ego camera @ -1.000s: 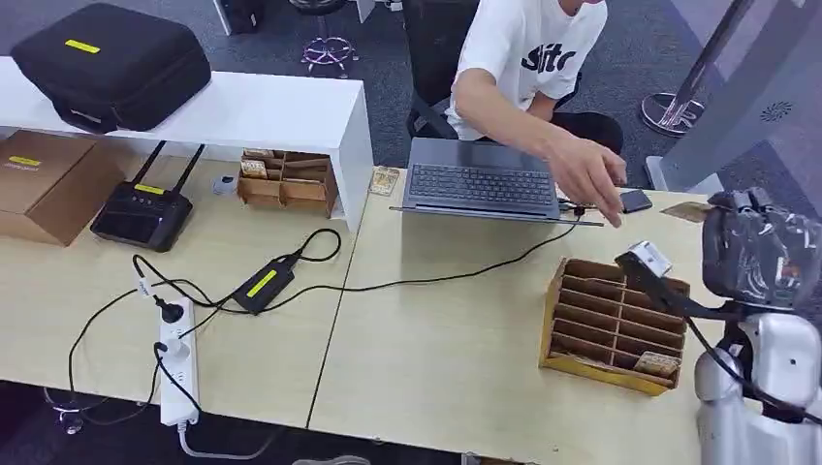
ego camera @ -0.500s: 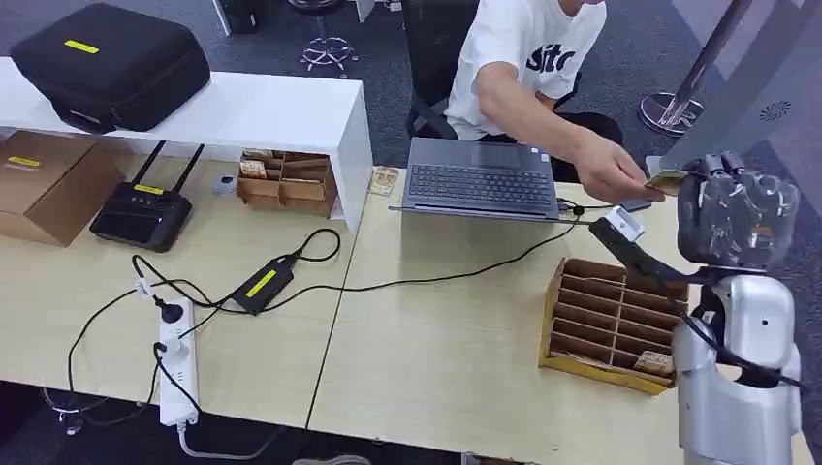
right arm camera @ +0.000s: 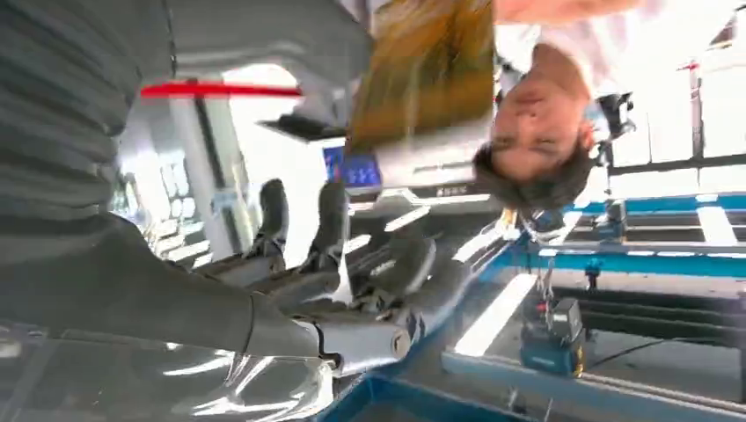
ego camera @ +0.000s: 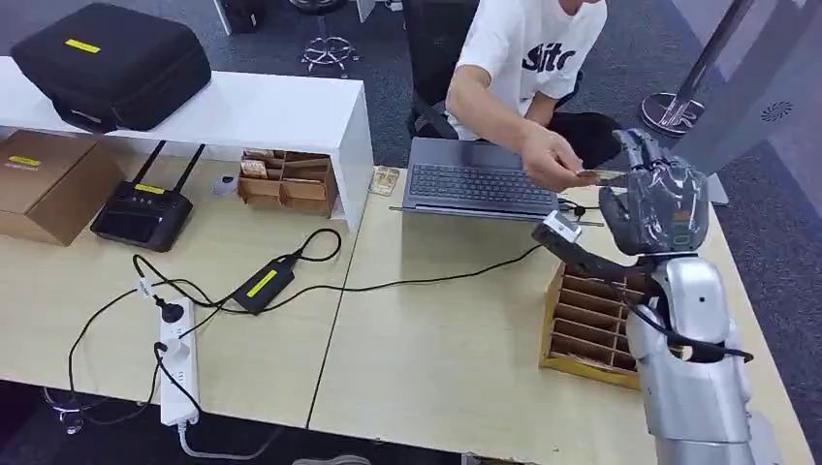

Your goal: Pass the card to the sensor for recognition and then transmit it.

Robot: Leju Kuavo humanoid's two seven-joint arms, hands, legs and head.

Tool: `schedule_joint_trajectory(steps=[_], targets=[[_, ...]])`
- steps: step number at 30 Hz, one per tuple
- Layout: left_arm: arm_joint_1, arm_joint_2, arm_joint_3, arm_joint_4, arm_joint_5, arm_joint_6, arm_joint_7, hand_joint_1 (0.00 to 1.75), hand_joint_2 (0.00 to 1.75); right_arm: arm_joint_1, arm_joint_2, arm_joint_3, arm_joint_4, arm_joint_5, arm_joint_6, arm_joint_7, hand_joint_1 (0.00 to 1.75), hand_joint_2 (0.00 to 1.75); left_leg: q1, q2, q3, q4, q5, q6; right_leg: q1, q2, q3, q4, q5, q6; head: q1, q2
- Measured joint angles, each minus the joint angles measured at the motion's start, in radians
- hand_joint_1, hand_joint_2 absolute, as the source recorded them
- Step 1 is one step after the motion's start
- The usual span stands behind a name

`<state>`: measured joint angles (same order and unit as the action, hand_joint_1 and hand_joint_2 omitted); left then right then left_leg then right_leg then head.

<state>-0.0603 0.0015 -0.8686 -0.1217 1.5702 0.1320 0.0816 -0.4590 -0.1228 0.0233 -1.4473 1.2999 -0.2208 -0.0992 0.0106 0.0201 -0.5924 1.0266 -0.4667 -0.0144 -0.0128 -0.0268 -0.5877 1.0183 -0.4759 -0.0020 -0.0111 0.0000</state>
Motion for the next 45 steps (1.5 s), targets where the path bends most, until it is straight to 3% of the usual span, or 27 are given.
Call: schedule_joint_trajectory(steps=[3,18,21,24,29,33,35,38,40,41,42,45], targets=[[0.000,0.000,0.000,0.000,0.000,0.003,0.000,0.00,1.75,0.017,0.001,0.000,-0.010,-0.089,0.021,-0.020,0.00,1.75,0.000,0.000,0.000,0.000,0.000,0.000,0.000,0.000,0.000,0.000,0.000,0.000,0.000,0.000],[0.000,0.000,0.000,0.000,0.000,0.006,0.000,0.00,1.75,0.041,0.002,-0.007,-0.029,-0.137,0.031,-0.033,0.00,1.75,0.000,0.000,0.000,0.000,0.000,0.000,0.000,0.000,0.000,0.000,0.000,0.000,0.000,0.000],[0.001,-0.001,0.000,0.000,0.000,0.010,0.000,0.00,1.75,0.063,0.004,-0.034,-0.053,-0.249,0.057,-0.071,0.00,1.75,0.000,-0.001,0.000,0.000,0.000,0.000,0.000,0.000,0.000,0.000,0.000,0.000,0.000,0.000],[0.001,-0.002,0.000,0.000,0.000,0.018,-0.002,0.00,1.75,0.092,0.021,-0.091,-0.090,-0.484,0.160,-0.111,0.00,1.75,0.000,-0.001,0.000,0.000,0.000,0.000,0.000,0.000,0.000,-0.001,0.000,0.000,0.000,0.000],[0.002,-0.005,0.003,0.000,0.000,0.027,-0.003,0.00,1.75,0.130,0.040,-0.261,-0.113,-0.837,0.297,-0.139,0.00,1.75,0.000,-0.002,-0.001,0.000,-0.001,0.000,0.000,-0.002,0.000,-0.001,-0.001,0.001,0.000,0.000],[0.003,-0.006,0.009,0.000,0.000,0.027,-0.003,0.00,1.75,0.154,0.041,-0.394,-0.112,-0.937,0.345,-0.156,0.00,1.75,0.000,-0.002,-0.001,0.000,-0.001,0.000,0.000,-0.002,-0.001,-0.001,0.000,0.001,0.000,0.000],[0.002,-0.005,0.009,0.000,0.000,0.026,-0.003,0.00,1.75,0.160,0.041,-0.448,-0.103,-1.053,0.418,-0.117,0.00,1.75,0.000,-0.001,0.000,0.001,-0.001,0.001,0.000,0.000,-0.003,-0.002,0.000,0.001,-0.001,0.000],[0.004,-0.005,0.009,0.000,-0.002,0.017,-0.002,0.00,1.75,0.198,-0.001,-0.655,0.017,-1.560,0.676,-0.112,0.00,1.75,0.000,-0.014,-0.001,0.001,-0.002,0.003,0.000,-0.012,0.003,-0.004,-0.004,0.004,0.000,0.000],[0.012,-0.005,0.009,0.000,-0.001,0.016,-0.002,0.00,1.75,0.223,-0.035,-0.793,0.121,-1.887,0.764,-0.138,0.00,1.75,0.000,-0.019,-0.003,0.001,-0.002,0.003,0.000,-0.019,0.005,-0.004,-0.005,0.006,0.001,0.000],[0.017,-0.004,0.009,0.000,-0.001,0.016,-0.002,0.00,1.75,0.232,-0.047,-0.844,0.164,-1.976,0.786,-0.145,0.00,1.75,0.000,-0.019,-0.002,0.001,-0.003,0.003,0.000,-0.018,0.005,-0.004,-0.005,0.006,0.001,0.000],[0.020,-0.003,0.009,0.000,0.000,0.017,-0.002,0.00,1.75,0.243,-0.057,-0.895,0.210,-2.032,0.804,-0.147,0.00,1.75,0.000,-0.017,-0.002,0.001,-0.004,0.004,0.000,-0.015,0.004,-0.004,-0.006,0.006,0.000,0.000],[0.021,-0.002,0.009,0.000,0.000,0.020,-0.002,0.00,1.75,0.282,-0.079,-1.024,0.335,-1.924,0.833,-0.154,0.00,1.75,0.000,-0.012,-0.001,0.001,-0.007,0.003,-0.001,-0.010,0.003,-0.004,-0.006,0.006,0.000,0.000]])
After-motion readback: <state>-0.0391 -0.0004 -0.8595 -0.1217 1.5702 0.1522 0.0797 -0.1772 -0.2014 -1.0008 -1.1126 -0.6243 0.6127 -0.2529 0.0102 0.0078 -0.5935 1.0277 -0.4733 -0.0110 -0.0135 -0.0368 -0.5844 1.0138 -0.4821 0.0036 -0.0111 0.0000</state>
